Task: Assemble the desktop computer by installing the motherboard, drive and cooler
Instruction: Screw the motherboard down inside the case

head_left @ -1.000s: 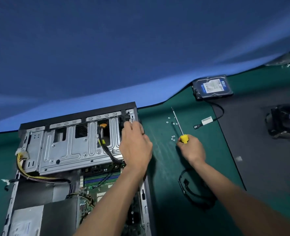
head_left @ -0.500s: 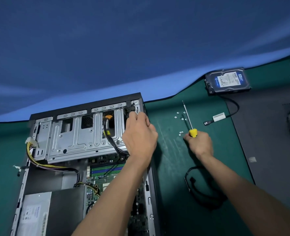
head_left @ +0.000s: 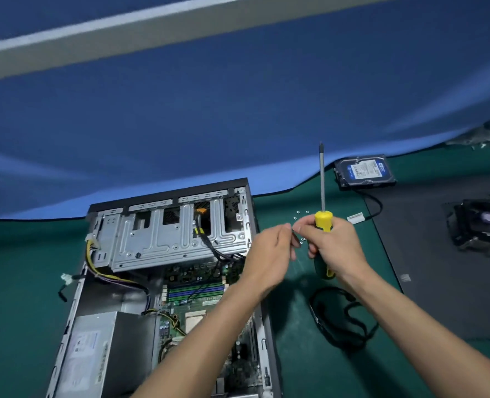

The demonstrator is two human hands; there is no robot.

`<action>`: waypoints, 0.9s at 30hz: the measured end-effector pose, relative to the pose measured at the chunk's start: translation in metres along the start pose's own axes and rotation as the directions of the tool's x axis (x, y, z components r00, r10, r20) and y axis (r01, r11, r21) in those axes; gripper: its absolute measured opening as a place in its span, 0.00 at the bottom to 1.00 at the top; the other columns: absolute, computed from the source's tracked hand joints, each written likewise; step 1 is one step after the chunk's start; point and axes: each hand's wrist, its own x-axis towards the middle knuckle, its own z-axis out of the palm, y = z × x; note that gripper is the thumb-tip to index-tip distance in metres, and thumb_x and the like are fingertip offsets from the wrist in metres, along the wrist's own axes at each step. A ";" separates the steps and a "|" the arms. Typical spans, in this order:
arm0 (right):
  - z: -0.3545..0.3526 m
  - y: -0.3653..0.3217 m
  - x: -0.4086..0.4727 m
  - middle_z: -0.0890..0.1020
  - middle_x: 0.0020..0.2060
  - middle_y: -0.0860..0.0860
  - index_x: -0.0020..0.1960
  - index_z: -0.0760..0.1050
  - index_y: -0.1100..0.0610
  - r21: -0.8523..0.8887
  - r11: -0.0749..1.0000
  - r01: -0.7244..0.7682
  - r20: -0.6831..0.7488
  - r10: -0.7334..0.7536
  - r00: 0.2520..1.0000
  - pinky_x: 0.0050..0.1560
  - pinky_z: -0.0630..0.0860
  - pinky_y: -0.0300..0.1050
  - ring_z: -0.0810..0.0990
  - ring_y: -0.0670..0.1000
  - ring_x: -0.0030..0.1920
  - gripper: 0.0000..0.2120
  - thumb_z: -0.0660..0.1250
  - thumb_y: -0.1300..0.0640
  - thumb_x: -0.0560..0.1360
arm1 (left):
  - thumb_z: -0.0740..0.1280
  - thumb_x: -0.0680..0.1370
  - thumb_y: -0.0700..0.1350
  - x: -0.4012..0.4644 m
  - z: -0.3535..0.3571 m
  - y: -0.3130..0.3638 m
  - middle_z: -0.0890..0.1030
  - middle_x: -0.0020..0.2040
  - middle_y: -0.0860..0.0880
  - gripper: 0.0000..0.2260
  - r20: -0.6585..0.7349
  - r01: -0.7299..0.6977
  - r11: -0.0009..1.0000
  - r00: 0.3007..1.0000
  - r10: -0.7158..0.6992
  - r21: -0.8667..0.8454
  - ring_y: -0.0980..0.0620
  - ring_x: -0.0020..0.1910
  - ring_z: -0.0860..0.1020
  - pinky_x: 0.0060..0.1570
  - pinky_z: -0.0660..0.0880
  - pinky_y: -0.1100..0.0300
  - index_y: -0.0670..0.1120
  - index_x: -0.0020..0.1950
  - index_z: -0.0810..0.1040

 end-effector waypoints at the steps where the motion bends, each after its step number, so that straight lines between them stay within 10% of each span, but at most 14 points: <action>1: 0.003 -0.004 -0.006 0.72 0.21 0.52 0.36 0.79 0.58 -0.007 1.000 0.009 0.014 -0.009 1.000 0.28 0.68 0.42 0.67 0.48 0.21 0.06 0.70 0.64 0.71 | 0.52 0.83 0.47 -0.005 -0.003 0.000 0.76 0.28 0.51 0.20 0.016 0.032 0.996 0.999 -0.030 -0.085 0.55 0.28 0.71 0.33 0.68 0.57 0.46 0.34 0.75; 12: 0.057 -0.008 -0.068 0.71 0.19 0.48 0.34 0.76 0.59 -0.020 0.998 -0.055 0.150 0.058 0.987 0.23 0.68 0.37 0.67 0.46 0.21 0.10 0.69 0.65 0.74 | 0.54 0.83 0.47 -0.066 -0.051 -0.021 0.65 0.24 0.51 0.16 0.210 0.327 0.721 0.945 -0.251 -0.611 0.57 0.19 0.59 0.18 0.54 0.67 0.46 0.36 0.66; 18: 0.083 0.003 -0.095 0.80 0.30 0.52 0.42 0.73 0.59 -0.389 0.920 -0.038 0.176 0.115 0.978 0.31 0.70 0.42 0.73 0.49 0.25 0.05 0.64 0.60 0.77 | 0.60 0.80 0.46 -0.095 -0.087 -0.068 0.70 0.26 0.50 0.12 0.199 0.330 0.398 0.920 -0.336 -0.856 0.56 0.20 0.64 0.19 0.57 0.66 0.44 0.38 0.70; 22: 0.086 0.001 -0.114 0.82 0.35 0.48 0.46 0.77 0.46 -0.622 0.770 0.139 0.288 0.060 0.956 0.39 0.74 0.45 0.78 0.46 0.31 0.04 0.66 0.47 0.75 | 0.60 0.79 0.44 -0.108 -0.109 -0.100 0.77 0.28 0.49 0.09 0.192 0.288 0.154 0.871 -0.452 -0.945 0.56 0.23 0.71 0.21 0.67 0.66 0.42 0.41 0.73; 27: 0.091 -0.003 -0.134 0.82 0.48 0.41 0.56 0.75 0.38 -0.902 0.316 0.294 0.324 0.047 0.945 0.46 0.73 0.45 0.78 0.48 0.50 0.18 0.62 0.32 0.71 | 0.59 0.80 0.39 -0.119 -0.118 -0.122 0.82 0.33 0.44 0.08 0.200 0.181 -0.087 0.834 -0.515 -0.980 0.51 0.30 0.81 0.28 0.78 0.62 0.38 0.44 0.75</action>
